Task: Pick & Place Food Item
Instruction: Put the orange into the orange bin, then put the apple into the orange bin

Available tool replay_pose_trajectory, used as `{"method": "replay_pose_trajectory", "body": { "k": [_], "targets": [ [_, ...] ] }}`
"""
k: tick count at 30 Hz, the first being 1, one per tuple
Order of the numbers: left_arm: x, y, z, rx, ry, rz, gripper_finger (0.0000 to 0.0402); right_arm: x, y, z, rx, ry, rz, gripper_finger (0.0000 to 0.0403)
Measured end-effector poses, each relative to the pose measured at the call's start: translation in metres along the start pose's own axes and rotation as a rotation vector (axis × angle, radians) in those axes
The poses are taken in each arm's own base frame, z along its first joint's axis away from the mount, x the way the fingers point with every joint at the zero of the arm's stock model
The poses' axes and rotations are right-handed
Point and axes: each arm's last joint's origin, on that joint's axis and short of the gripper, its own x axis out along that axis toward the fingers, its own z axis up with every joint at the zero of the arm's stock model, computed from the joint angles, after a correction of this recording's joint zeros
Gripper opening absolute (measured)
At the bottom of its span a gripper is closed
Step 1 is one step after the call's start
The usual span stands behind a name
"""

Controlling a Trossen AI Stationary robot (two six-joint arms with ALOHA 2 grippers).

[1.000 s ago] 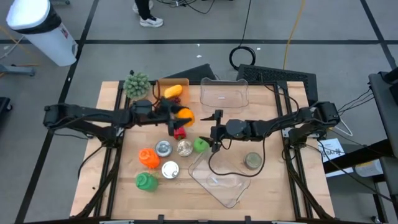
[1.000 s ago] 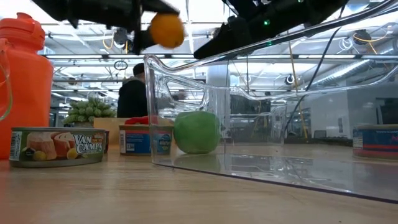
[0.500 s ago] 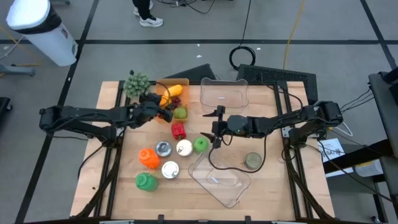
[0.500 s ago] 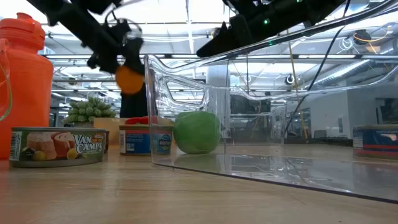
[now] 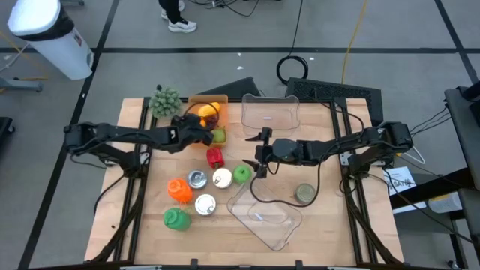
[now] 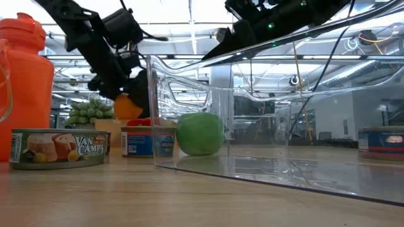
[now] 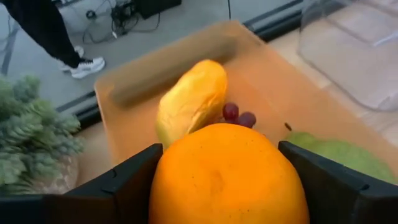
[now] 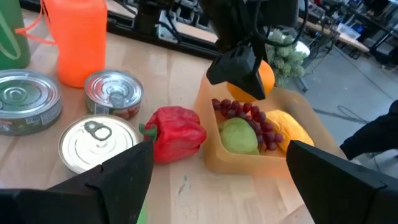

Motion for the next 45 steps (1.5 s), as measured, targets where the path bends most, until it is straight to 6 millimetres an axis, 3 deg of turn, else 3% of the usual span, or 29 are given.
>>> {"method": "replay_pose_trajectory", "body": {
  "k": [10, 20, 25, 32, 37, 41, 45],
  "targets": [
    [0.018, 0.001, -0.007, -0.046, 0.100, -0.031, 0.0380, 0.000, 0.001, 0.000, 0.006, -0.002, 0.024, 0.0345],
    [0.018, 0.001, -0.003, -0.069, 0.072, -0.045, 0.0394, 0.000, 0.001, 0.000, 0.031, -0.001, 0.025, 0.0345],
    [0.001, 0.007, 0.012, -0.102, 0.012, -0.119, 0.0394, 0.000, 0.000, -0.002, 0.059, 0.012, 0.025, 0.0345],
    [-0.042, 0.018, 0.037, -0.107, -0.189, -0.324, 0.0395, 0.005, -0.014, -0.002, 0.194, 0.119, 0.153, 0.0345],
    [-0.051, 0.022, 0.021, -0.126, -0.361, -0.552, 0.0395, 0.014, -0.025, 0.006, 0.239, 0.252, 0.190, 0.0345],
    [-0.048, 0.028, 0.003, -0.187, -0.426, -0.635, 0.0395, 0.027, -0.020, 0.007, 0.211, 0.252, 0.282, 0.0345],
    [-0.045, 0.030, -0.006, -0.250, -0.398, -0.648, 0.0395, 0.040, -0.007, -0.005, 0.175, 0.280, 0.364, 0.0345]
  ]
}}
